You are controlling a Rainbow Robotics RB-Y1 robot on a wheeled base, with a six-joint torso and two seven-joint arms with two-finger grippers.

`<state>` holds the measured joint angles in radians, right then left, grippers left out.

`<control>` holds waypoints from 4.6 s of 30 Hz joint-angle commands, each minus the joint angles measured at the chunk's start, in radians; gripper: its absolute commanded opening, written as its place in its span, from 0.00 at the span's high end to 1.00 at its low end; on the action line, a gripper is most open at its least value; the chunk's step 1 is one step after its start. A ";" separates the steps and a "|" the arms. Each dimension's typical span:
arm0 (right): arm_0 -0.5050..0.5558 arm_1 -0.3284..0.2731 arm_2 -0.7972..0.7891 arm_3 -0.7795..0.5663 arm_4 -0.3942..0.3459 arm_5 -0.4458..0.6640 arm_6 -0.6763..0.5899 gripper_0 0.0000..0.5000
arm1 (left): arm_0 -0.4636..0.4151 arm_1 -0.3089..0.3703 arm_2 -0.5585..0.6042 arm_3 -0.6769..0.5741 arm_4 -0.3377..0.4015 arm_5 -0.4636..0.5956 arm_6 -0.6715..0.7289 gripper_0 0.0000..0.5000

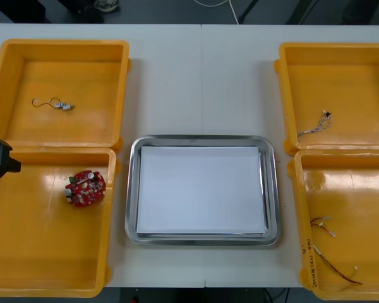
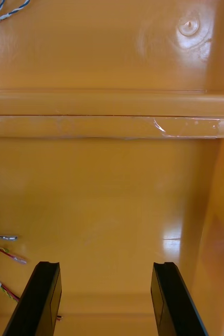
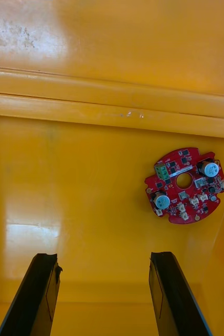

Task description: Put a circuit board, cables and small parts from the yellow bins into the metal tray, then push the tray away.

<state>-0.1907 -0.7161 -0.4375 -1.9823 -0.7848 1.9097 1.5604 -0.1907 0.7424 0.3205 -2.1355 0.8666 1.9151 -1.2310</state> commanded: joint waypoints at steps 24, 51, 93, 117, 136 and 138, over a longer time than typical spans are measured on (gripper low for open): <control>-0.024 0.004 -0.009 -0.027 0.009 -0.008 -0.040 0.00 | 0.014 0.041 -0.017 -0.017 0.008 0.005 -0.113 0.00; -0.024 0.004 -0.009 -0.027 0.009 -0.008 -0.040 0.00 | 0.014 0.041 -0.017 -0.017 0.008 0.005 -0.113 0.00; -0.024 0.004 -0.009 -0.027 0.009 -0.008 -0.040 0.00 | 0.014 0.041 -0.017 -0.017 0.008 0.005 -0.113 0.00; 0.011 -0.026 0.014 -0.052 -0.033 -0.040 -0.034 0.00 | 0.016 -0.028 -0.066 -0.014 0.000 0.005 -0.048 0.00; 0.264 -0.028 0.025 -0.214 -0.108 -0.196 -0.046 0.00 | 0.013 -0.078 -0.199 -0.023 -0.129 0.005 0.027 0.00; 0.292 -0.028 0.026 -0.216 -0.134 -0.233 -0.049 0.00 | 0.013 -0.083 -0.215 -0.023 -0.149 0.005 0.033 0.00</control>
<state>0.0396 -0.7165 -0.4277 -2.1672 -0.8860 1.7152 1.5602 -0.1550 0.6798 0.1397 -2.1324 0.7509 1.9152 -1.2307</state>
